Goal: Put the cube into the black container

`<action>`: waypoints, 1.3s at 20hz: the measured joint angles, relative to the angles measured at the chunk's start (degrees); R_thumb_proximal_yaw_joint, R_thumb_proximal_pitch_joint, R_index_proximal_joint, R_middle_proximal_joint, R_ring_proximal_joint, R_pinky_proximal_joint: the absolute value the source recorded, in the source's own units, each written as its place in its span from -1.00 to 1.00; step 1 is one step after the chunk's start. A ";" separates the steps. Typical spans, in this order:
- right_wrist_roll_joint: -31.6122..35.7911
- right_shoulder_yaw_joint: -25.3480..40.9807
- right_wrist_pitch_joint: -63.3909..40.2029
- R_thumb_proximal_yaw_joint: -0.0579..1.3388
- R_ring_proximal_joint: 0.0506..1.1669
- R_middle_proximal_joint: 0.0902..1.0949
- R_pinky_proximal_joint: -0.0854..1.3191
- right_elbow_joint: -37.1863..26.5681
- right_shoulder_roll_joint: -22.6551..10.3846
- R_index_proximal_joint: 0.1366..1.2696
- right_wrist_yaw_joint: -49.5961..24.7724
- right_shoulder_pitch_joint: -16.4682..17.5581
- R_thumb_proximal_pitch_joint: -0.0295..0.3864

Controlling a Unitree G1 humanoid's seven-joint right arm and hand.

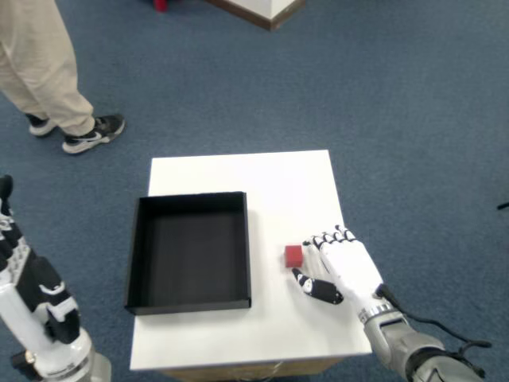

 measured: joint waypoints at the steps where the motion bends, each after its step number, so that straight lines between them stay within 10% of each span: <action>1: 0.03 0.00 0.28 -0.16 -0.56 -0.51 -0.70 0.00 0.27 -0.45 0.08 -0.15 -0.27; 26: -1.04 0.10 1.73 -0.12 -0.61 -0.56 -0.74 -0.43 1.42 -0.50 2.21 -2.47 -0.15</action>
